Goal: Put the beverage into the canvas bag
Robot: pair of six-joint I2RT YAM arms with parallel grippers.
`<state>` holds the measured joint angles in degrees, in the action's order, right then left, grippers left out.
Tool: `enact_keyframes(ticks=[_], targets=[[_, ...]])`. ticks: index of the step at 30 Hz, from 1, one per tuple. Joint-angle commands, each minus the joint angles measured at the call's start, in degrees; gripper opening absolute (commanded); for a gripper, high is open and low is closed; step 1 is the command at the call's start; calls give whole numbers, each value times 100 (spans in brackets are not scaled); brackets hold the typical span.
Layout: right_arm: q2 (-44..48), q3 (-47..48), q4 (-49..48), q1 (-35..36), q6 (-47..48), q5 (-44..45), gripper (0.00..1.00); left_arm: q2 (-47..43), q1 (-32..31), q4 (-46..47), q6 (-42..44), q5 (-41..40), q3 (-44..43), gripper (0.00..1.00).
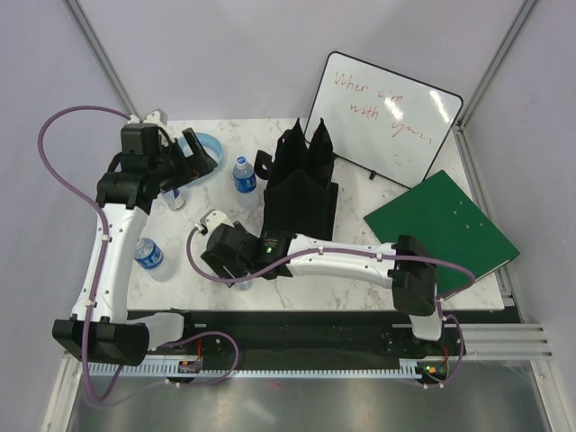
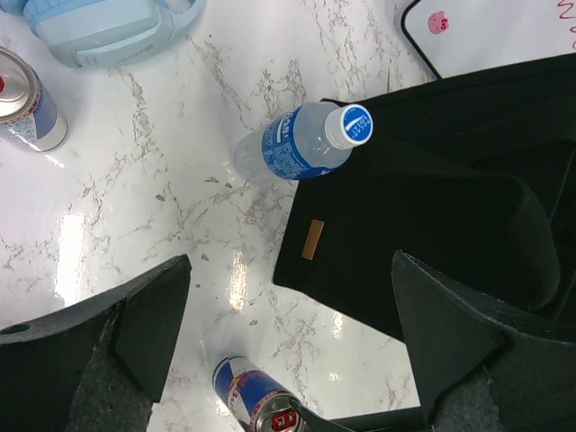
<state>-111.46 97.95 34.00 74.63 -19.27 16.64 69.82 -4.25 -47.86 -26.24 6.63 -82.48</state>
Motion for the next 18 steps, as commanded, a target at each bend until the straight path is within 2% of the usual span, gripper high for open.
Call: enact_keyframes(ticks=[1,18], targets=[[-78,40,54,8,37,190,75,-21,21,259,-57,154,21,100],[274,268,204,16,46,260,76,58,21,373,-109,119,21,100]])
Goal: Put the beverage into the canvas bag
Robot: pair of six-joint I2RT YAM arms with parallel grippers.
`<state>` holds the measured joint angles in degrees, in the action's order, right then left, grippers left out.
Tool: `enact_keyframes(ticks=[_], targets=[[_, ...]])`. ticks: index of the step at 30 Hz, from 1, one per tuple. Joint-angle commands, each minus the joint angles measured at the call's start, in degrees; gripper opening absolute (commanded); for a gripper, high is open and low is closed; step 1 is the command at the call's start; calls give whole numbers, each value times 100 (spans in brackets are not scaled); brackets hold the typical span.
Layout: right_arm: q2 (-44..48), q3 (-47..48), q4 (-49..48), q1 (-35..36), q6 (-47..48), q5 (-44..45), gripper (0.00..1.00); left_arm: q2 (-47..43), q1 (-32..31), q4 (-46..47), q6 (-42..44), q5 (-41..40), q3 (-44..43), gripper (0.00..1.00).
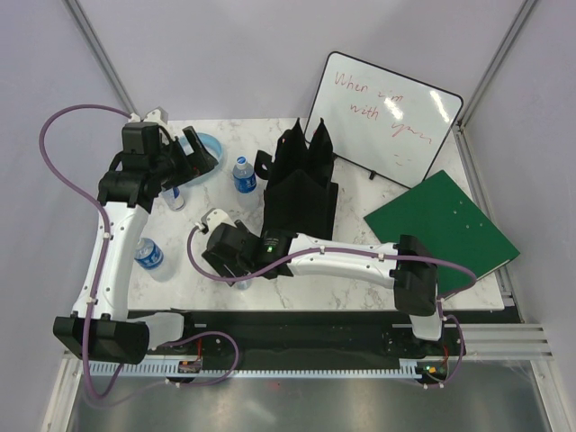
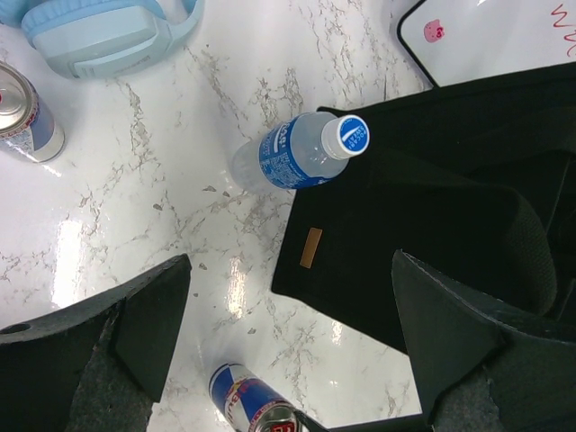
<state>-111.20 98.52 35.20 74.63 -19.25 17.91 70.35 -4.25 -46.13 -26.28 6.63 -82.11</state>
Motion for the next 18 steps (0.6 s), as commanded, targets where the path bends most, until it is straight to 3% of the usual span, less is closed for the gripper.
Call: enact_keyframes(ticks=[1,18], targets=[[239,203,92,16,44,142,76,5,30,201,-105,119,-16,100],[-25,9,-109,25,-62,-297,77,32,21,271,-105,110,125,100]])
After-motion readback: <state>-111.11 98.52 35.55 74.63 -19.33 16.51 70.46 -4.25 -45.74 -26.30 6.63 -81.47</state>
